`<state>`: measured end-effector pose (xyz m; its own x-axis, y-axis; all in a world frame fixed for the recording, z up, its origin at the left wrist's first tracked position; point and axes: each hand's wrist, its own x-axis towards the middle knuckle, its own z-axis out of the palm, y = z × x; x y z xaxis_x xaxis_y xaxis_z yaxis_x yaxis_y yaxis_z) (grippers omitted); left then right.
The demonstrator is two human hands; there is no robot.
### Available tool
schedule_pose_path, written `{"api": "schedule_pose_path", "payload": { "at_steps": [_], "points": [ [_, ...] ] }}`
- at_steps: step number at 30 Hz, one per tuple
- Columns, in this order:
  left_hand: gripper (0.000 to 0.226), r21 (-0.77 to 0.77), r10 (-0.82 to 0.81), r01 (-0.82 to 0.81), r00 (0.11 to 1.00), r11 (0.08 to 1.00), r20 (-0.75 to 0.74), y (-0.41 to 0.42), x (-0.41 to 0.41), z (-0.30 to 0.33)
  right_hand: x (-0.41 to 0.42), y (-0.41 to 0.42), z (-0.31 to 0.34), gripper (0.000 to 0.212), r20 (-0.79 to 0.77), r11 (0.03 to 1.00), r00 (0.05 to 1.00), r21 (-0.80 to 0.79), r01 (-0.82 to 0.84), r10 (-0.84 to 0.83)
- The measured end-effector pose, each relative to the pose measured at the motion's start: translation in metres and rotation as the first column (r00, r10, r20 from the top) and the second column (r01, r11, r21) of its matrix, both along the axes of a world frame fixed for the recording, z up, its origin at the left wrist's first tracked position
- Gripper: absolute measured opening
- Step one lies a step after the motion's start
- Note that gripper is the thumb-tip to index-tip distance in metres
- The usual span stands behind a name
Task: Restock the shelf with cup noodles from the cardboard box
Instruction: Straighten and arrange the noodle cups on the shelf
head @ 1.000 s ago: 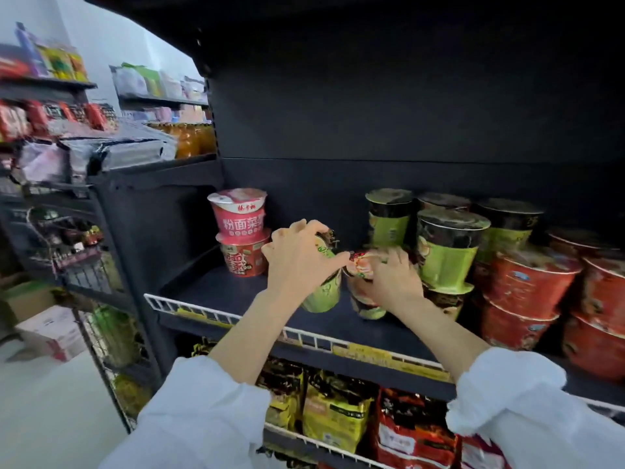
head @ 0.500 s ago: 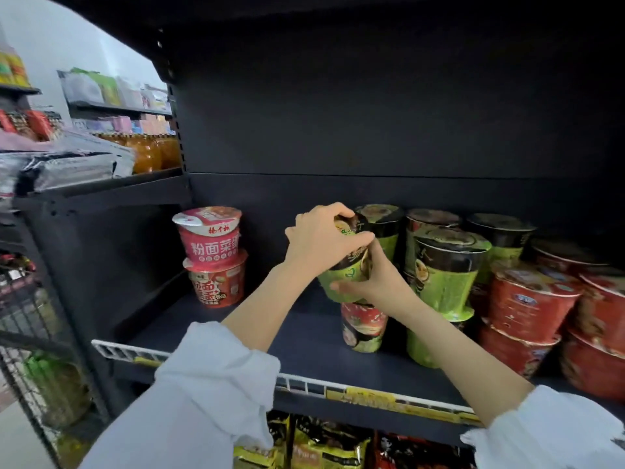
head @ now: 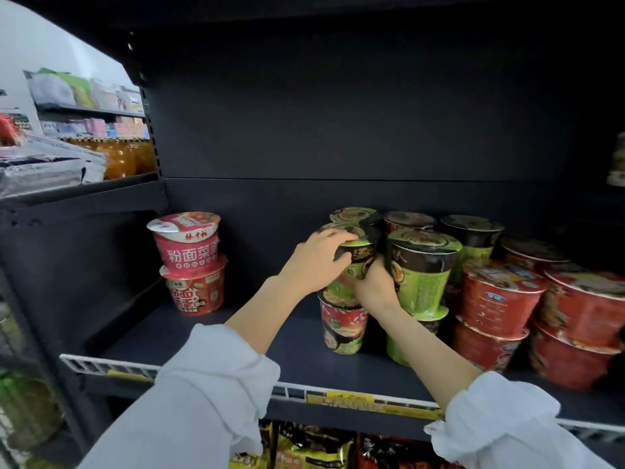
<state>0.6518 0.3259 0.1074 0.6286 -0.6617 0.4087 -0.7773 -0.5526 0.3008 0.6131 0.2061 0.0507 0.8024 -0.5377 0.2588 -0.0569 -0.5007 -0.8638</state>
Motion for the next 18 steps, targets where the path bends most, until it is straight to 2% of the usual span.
{"api": "schedule_pose_path", "payload": {
  "at_steps": [8, 11, 15, 18],
  "points": [
    [0.041, -0.018, 0.131, -0.130, 0.986, 0.991, 0.108, -0.002, -0.039, 0.001, -0.028, 0.002, 0.006, 0.065, -0.110, 0.988, 0.992, -0.131, -0.081, 0.067],
    [0.039, -0.035, 0.144, -0.141, 0.978, 0.989, 0.148, 0.000, -0.065, -0.002, -0.059, 0.002, 0.009, 0.060, -0.066, 0.968, 0.991, -0.211, -0.132, 0.120],
    [0.029, -0.145, 0.140, -0.129, 0.988, 0.981, 0.067, 0.005, -0.115, -0.008, -0.122, -0.004, 0.011, 0.040, 0.077, 0.925, 0.986, -0.362, -0.112, 0.150],
    [0.025, -0.056, 0.119, -0.111, 0.980, 0.992, 0.162, -0.001, -0.162, -0.020, -0.173, -0.016, 0.010, 0.033, 0.114, 0.871, 0.986, -0.489, -0.050, 0.120]
  ]
}}
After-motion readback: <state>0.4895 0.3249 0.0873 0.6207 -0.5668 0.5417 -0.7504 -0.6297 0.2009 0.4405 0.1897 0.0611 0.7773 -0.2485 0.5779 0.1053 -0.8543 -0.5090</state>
